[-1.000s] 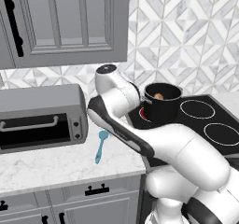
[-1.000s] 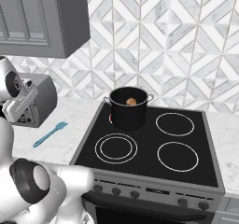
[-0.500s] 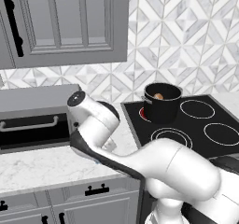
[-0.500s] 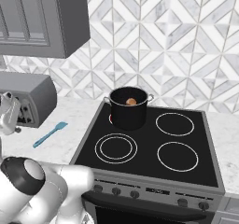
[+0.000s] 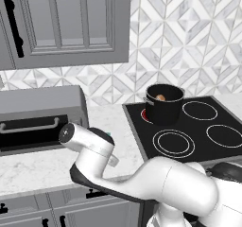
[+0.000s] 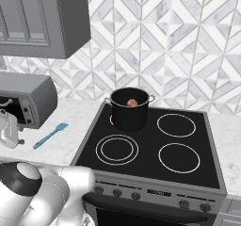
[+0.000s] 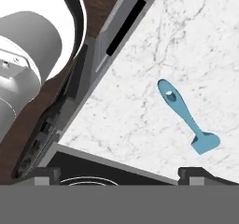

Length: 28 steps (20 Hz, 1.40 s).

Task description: Put the broccoli and onion in the pot. Retrieve the spatula and lightly stir the vegetables in the pot.

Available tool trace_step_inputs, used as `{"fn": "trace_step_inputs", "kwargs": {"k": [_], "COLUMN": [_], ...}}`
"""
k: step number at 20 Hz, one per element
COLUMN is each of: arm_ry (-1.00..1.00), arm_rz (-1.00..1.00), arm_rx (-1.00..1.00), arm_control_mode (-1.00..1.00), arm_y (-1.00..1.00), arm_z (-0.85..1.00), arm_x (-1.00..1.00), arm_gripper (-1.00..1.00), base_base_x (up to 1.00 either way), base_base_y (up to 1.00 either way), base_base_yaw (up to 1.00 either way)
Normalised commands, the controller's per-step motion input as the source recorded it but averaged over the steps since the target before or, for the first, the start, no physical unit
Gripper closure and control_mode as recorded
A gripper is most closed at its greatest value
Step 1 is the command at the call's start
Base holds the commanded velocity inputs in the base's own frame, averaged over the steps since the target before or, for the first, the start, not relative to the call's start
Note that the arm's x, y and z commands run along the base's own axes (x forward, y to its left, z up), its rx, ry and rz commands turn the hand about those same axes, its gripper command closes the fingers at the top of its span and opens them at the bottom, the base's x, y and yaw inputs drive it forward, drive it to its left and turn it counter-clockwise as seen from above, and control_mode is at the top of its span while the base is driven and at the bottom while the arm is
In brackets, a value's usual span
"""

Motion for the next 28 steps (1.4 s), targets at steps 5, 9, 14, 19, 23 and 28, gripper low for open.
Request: {"fn": "trace_step_inputs", "kwargs": {"k": [5,9,14,19,23,28], "arm_ry": [0.0,-0.01,-0.06,-0.03,0.0,-0.01], "arm_rz": [0.12,0.12,0.11,0.12,0.09,0.06], "arm_rx": [-0.1,-0.11,-0.08,-0.07,-0.06,-0.06], "arm_control_mode": [-1.0,-1.0,-1.0,-1.0,-1.0,-1.0], "arm_y": [0.0,0.0,0.0,0.1,0.11,0.08], "arm_z": [-0.56,-0.53,-0.35,-0.23,-0.17,-0.17], "arm_x": [0.14,0.08,0.23,0.17,0.18,0.16], "arm_gripper": [-1.0,-1.0,-1.0,-1.0,-1.0,-1.0], "base_base_x": [0.0,0.0,0.0,0.0,0.0,0.0], "base_base_y": [0.0,0.0,0.0,0.0,0.0,0.0], "base_base_yaw": [0.0,0.0,0.0,0.0,0.0,0.0]}}
